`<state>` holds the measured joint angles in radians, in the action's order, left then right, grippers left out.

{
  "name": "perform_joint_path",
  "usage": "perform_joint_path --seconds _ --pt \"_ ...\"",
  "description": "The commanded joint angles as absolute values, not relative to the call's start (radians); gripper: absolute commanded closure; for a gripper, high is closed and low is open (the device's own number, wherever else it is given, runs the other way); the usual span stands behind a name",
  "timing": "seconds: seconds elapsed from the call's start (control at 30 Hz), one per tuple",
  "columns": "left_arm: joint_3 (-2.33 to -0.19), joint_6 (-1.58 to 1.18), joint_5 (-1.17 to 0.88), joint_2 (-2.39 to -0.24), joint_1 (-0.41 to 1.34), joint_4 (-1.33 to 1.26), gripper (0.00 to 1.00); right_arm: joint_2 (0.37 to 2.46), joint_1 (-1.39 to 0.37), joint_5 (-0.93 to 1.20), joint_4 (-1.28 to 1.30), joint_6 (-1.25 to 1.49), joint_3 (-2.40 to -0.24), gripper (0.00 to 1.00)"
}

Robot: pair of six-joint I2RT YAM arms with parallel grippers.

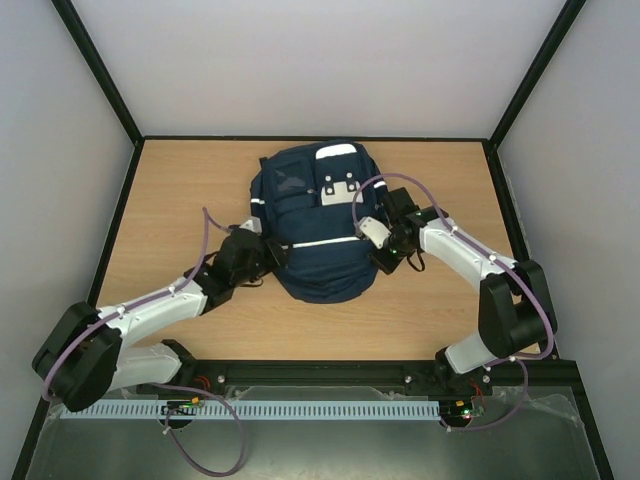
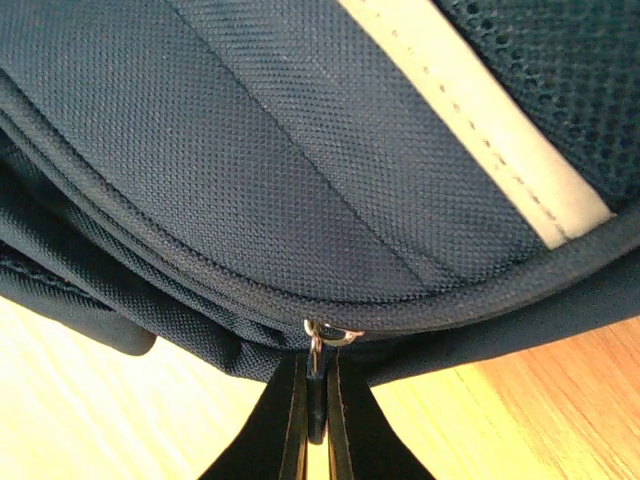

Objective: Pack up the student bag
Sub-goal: Zip the student bag at the center of the board.

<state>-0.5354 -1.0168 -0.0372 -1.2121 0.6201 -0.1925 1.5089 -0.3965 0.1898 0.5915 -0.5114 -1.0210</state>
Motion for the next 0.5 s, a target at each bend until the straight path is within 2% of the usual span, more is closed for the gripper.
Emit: perform_joint_path --seconds 0.0,0.17,0.47 --pt "-0.527 -1.142 0.021 -1.195 0.727 -0.247 0.47 1.488 -0.450 0.208 0.707 -0.477 -1.042 0.99" --pt "-0.524 -1.244 0.057 -1.251 0.803 -0.329 0.42 1.489 -0.509 0.226 0.705 -0.435 -1.059 0.99" --pt "-0.516 -1.377 0.035 -1.369 0.844 -0.458 0.42 1.506 -0.602 0.251 0.675 -0.362 -1.081 0.99"
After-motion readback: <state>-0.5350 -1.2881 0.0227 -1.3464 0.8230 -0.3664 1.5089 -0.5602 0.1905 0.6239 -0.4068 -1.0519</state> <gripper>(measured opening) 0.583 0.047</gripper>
